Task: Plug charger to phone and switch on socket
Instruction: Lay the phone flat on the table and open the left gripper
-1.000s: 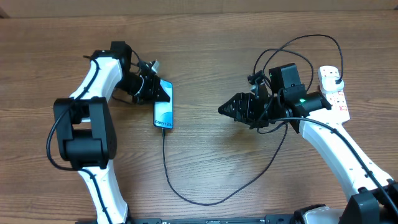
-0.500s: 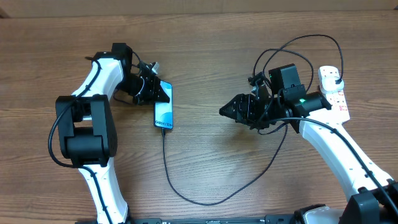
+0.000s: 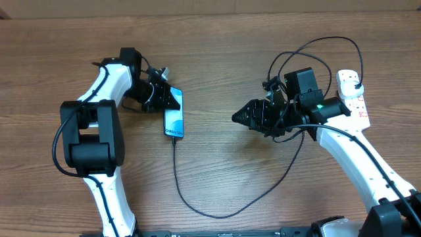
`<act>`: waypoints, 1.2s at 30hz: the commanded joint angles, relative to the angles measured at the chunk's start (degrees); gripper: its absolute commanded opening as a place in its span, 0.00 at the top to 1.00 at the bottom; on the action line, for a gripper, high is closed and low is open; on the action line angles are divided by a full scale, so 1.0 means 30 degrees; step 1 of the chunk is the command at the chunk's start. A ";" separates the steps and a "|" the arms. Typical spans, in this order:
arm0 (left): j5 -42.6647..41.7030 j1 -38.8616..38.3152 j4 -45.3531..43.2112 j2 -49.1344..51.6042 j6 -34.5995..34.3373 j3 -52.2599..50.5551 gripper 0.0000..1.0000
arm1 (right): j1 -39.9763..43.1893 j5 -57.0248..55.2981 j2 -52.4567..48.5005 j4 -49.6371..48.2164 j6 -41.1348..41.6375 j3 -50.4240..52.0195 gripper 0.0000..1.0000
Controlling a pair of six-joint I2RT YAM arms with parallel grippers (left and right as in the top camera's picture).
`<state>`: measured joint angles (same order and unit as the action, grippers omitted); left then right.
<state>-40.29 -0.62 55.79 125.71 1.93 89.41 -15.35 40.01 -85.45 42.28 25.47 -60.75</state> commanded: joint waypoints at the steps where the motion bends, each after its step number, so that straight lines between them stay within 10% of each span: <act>1: -0.0342 -0.0328 -0.0321 0.0189 -0.0401 -0.0561 0.93 | 0.0051 -0.0175 0.0080 0.0029 -0.0168 -0.0393 0.30; 23: 0.0801 -0.0313 -0.0612 0.0189 -0.0947 -0.0984 0.52 | 0.0051 -0.0175 0.0080 0.0532 -0.0168 -0.0393 0.25; 36: 0.0801 -0.0313 -0.0627 0.0189 -0.1224 -0.0984 0.59 | 0.0051 -0.0182 0.0080 0.0539 -0.0168 -0.0393 0.25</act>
<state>-38.48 -1.52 53.82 125.80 -1.37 86.70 -15.38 40.01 -85.45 44.14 25.43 -60.75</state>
